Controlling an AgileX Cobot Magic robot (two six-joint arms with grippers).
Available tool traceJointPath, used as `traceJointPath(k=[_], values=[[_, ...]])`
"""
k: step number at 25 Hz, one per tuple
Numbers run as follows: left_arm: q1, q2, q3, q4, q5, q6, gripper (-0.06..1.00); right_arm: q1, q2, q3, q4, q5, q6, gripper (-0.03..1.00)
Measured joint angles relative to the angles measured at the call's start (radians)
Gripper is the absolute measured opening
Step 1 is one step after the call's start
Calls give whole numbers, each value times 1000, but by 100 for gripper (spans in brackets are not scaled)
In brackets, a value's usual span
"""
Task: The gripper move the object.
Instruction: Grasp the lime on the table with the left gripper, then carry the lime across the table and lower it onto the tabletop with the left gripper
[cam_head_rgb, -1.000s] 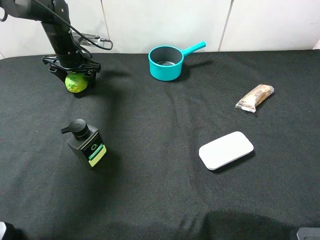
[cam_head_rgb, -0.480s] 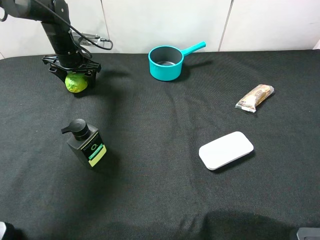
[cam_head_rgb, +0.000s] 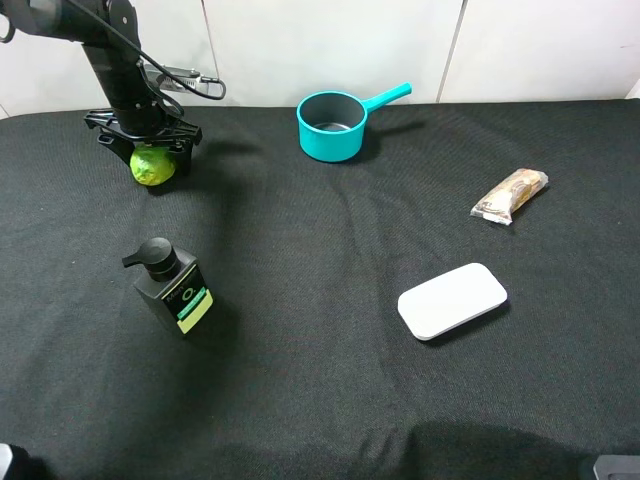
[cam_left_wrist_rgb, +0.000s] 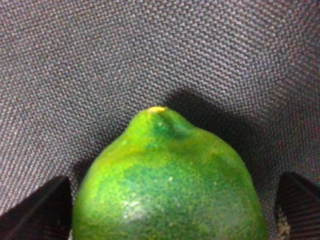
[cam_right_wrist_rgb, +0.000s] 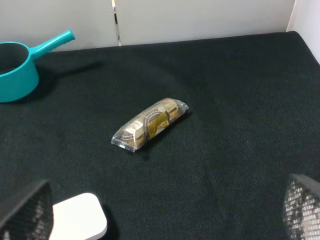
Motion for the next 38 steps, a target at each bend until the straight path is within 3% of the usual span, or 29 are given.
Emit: traceJointPath(k=[11, 20, 38], values=[[0, 0, 0, 0, 0, 0, 79, 0, 0, 0, 0, 0, 0, 69], [0, 0, 0, 1, 0, 0, 61, 0, 0, 0, 0, 0, 0, 69], [0, 0, -2, 1, 0, 0, 61, 0, 0, 0, 0, 0, 0, 69]])
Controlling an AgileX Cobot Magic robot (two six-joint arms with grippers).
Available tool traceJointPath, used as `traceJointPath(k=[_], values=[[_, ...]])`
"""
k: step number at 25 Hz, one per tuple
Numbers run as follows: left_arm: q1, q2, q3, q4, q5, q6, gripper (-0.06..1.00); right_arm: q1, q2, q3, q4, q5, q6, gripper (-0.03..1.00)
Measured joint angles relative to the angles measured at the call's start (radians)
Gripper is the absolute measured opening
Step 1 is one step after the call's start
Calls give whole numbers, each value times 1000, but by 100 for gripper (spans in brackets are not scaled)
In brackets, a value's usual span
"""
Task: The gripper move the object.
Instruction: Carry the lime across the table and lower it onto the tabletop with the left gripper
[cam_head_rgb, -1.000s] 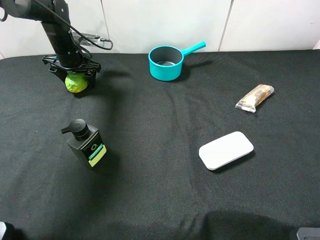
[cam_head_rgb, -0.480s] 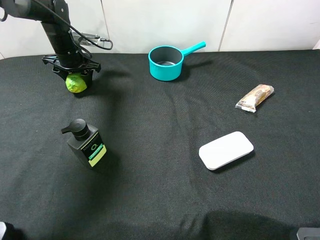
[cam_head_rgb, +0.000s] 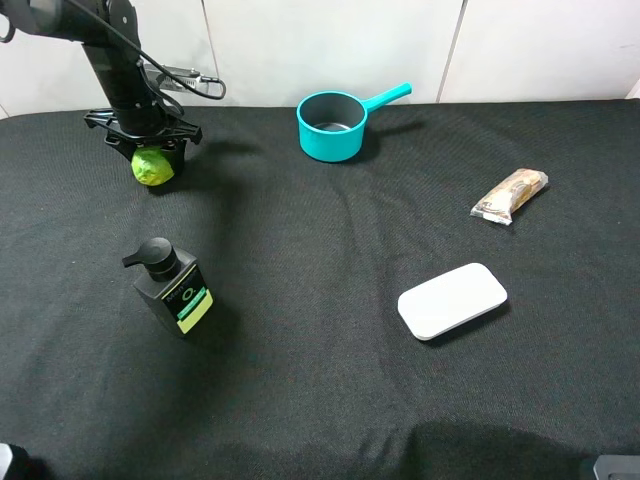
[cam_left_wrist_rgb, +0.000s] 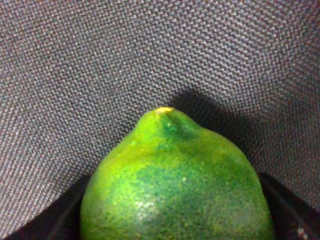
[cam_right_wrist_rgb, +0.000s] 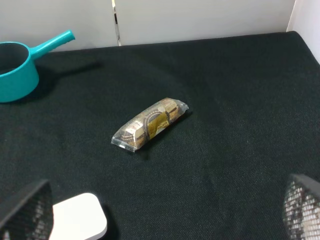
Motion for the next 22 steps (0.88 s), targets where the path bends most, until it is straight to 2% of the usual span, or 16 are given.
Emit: traceJointPath(k=[8, 22], values=[[-1, 0, -18, 0, 9, 0, 61, 0, 0, 0, 0, 0, 0, 69], [-54, 0, -172, 0, 125, 0, 61, 0, 0, 0, 1, 0, 0, 69]])
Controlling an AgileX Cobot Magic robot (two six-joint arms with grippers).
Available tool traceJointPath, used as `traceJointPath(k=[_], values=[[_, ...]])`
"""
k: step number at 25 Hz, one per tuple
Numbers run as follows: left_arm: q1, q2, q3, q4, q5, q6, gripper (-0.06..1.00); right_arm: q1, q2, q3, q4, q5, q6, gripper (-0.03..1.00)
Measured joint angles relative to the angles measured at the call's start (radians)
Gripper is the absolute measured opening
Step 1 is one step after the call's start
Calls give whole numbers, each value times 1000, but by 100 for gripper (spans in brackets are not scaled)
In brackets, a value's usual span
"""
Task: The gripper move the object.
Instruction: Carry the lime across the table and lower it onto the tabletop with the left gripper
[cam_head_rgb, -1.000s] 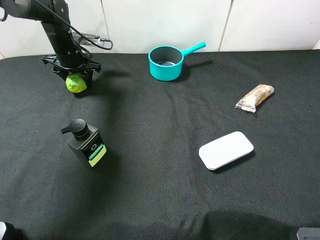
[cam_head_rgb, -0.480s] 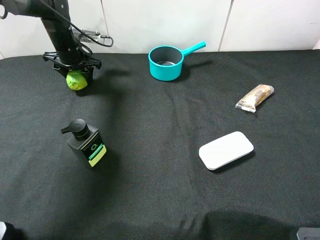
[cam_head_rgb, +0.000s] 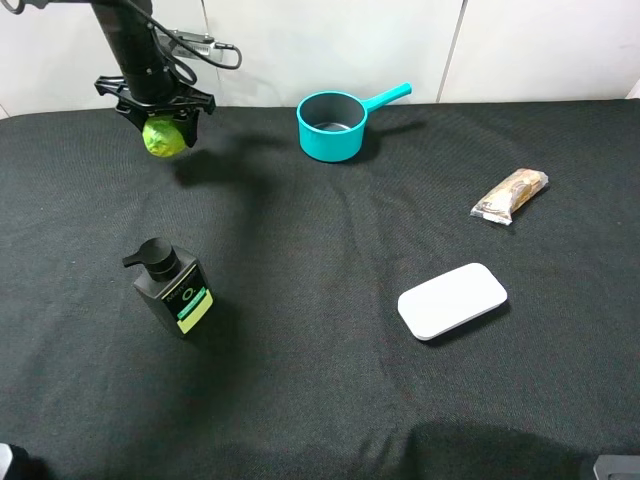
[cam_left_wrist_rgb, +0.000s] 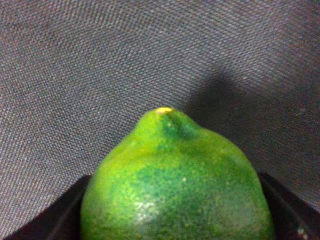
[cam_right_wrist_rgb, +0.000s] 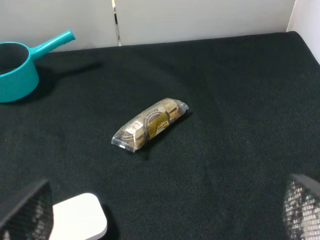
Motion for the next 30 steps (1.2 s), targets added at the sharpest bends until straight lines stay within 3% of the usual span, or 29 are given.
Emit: traceJointPath(k=[17, 30], values=[[-144, 0, -111, 0, 59, 0, 61, 0, 0, 0, 0, 0, 0, 69], [-253, 1, -112, 0, 69, 0, 61, 0, 0, 0, 0, 0, 0, 69]])
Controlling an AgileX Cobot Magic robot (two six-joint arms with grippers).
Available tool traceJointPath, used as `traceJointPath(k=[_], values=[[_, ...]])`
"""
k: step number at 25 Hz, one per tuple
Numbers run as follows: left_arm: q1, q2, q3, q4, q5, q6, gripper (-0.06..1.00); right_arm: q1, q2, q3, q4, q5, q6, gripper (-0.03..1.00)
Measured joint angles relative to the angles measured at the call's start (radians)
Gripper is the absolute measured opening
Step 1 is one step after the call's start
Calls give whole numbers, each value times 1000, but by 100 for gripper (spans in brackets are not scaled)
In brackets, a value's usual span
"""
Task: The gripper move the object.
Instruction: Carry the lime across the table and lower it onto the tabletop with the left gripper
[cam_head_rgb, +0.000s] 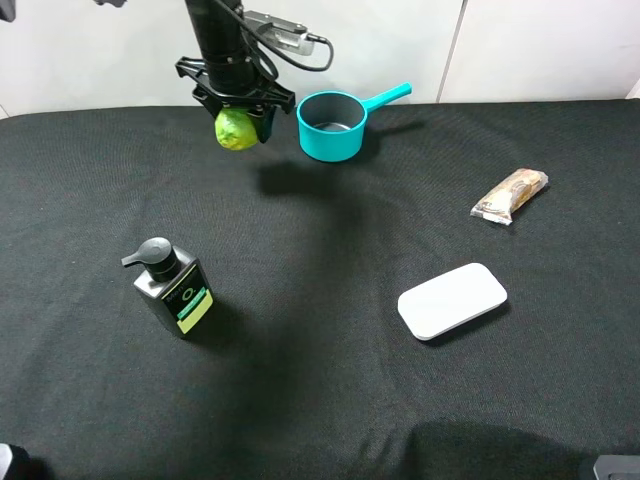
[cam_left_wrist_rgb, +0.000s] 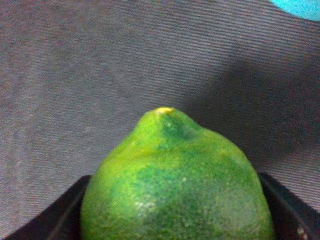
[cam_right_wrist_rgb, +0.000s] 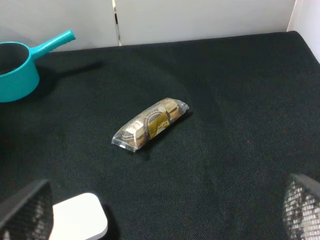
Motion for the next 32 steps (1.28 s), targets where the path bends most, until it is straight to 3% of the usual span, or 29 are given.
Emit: traceJointPath(k=[32], values=[[-270, 0, 0, -28, -76, 81, 61, 0, 0, 0, 1, 0, 0, 69]])
